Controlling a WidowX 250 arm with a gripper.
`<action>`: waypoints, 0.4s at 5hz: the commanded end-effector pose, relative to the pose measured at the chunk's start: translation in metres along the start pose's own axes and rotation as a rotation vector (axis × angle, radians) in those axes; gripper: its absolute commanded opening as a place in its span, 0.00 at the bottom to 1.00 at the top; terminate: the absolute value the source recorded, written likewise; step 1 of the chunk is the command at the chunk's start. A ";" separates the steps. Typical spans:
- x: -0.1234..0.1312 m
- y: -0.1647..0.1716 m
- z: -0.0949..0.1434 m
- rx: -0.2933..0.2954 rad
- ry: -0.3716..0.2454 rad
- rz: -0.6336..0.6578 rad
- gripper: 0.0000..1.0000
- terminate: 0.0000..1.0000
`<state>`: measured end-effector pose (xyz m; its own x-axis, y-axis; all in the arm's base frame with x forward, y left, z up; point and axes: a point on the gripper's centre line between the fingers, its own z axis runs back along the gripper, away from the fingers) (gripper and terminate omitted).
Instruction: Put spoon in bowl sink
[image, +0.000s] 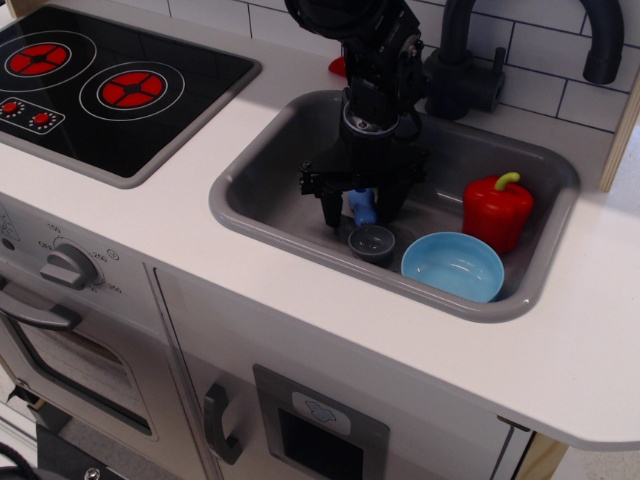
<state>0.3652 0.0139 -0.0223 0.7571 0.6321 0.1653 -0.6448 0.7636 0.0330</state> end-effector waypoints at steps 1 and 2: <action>0.003 -0.005 0.021 0.002 -0.051 -0.020 0.00 0.00; 0.012 -0.004 0.043 0.000 -0.094 0.011 0.00 0.00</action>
<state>0.3585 0.0158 -0.0110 0.7606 0.6258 0.1729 -0.6461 0.7555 0.1081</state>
